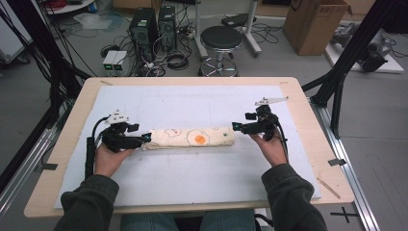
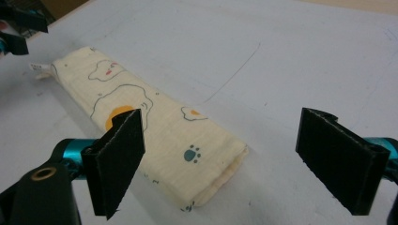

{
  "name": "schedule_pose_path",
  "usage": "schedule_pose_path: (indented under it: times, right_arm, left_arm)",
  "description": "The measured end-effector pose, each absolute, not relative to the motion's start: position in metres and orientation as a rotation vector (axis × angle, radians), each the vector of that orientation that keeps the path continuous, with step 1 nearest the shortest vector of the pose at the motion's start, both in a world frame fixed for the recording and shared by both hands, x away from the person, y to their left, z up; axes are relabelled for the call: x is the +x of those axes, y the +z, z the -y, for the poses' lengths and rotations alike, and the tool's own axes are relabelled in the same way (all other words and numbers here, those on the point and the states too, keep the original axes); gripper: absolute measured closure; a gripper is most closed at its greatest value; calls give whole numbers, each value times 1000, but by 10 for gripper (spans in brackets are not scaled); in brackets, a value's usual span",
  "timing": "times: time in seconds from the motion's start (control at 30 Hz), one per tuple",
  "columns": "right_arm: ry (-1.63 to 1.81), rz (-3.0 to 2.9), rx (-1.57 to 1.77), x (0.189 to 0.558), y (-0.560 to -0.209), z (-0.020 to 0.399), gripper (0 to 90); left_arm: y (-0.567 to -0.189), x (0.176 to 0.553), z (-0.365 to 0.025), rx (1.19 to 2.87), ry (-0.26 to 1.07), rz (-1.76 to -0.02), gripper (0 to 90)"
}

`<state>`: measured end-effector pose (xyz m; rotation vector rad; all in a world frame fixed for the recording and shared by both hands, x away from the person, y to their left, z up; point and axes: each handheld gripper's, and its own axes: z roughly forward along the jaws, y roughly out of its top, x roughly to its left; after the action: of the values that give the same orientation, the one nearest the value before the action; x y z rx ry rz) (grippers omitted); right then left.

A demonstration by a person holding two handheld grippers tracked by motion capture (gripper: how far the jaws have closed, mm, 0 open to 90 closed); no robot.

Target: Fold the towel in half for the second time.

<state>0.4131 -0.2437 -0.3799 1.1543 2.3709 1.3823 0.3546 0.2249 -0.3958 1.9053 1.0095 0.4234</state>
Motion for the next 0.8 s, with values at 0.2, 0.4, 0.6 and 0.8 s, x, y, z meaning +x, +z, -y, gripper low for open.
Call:
schedule_pose_path:
  times: [0.2, 0.4, 0.6, 0.8]
  right_arm:
    - [1358, -2368, 1138, 407, -381, 243, 125]
    - [1342, -2364, 1134, 402, -379, 246, 122]
    - [1357, -2357, 1130, 396, -376, 247, 121]
    - [1364, -2353, 1114, 391, -375, 246, 120]
  left_arm:
    - [-392, 349, -226, 1909, 433, -1005, 312]
    - [-389, 343, -231, 1908, 441, -1002, 297]
    - [-386, 334, -234, 1906, 452, -993, 287]
    - [-386, 326, -236, 1904, 457, -989, 285]
